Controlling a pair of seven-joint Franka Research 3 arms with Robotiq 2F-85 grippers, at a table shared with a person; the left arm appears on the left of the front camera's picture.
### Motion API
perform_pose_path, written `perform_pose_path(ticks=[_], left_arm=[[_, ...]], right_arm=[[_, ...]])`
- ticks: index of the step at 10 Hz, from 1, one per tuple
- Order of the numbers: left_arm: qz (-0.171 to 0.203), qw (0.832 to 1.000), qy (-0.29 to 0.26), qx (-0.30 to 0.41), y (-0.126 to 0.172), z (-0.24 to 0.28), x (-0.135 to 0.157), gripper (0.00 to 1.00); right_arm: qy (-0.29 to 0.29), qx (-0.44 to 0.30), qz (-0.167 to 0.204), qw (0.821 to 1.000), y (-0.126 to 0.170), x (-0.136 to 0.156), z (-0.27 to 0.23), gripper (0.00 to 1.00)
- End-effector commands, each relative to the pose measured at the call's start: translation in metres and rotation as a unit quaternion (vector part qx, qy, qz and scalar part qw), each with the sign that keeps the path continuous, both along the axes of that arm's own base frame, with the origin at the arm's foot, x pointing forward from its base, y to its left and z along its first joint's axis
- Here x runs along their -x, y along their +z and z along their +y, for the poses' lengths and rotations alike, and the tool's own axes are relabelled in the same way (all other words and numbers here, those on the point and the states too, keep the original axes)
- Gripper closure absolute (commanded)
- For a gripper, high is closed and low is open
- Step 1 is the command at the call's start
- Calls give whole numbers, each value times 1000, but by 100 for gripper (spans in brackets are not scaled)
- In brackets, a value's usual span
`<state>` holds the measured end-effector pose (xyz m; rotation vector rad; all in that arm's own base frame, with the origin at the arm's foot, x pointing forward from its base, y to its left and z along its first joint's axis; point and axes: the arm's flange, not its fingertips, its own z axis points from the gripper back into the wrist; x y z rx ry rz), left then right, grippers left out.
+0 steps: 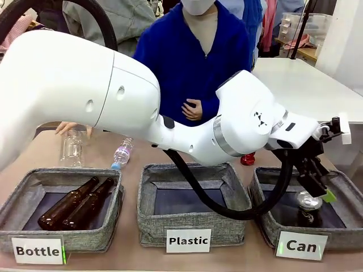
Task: Sort the can waste into the basket.
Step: Pick up the can waste from the table and place it in the right Fabric basket.
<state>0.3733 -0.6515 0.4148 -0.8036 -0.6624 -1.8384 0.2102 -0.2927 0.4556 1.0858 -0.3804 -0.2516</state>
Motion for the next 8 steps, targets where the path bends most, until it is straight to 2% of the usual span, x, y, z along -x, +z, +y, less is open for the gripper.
perform_pose_path(ticks=[1,2,4,6,8], left_arm=[[2,1000,5,20,9,11,-1,0],[-9,999,11,31,15,16,-3,0],[5,999,14,35,26,27,-9,0],[74,996,31,25,43,51,-22,0],[138,990,23,-20,60,94,-19,0]], right_arm=[[1,-3,13,1000,5,2,0,0],[1,-3,13,1000,5,2,0,0],[1,-3,13,1000,5,2,0,0],[0,0,0,1000,0,0,0,0],[1,-39,-18,999,3,-21,18,0]])
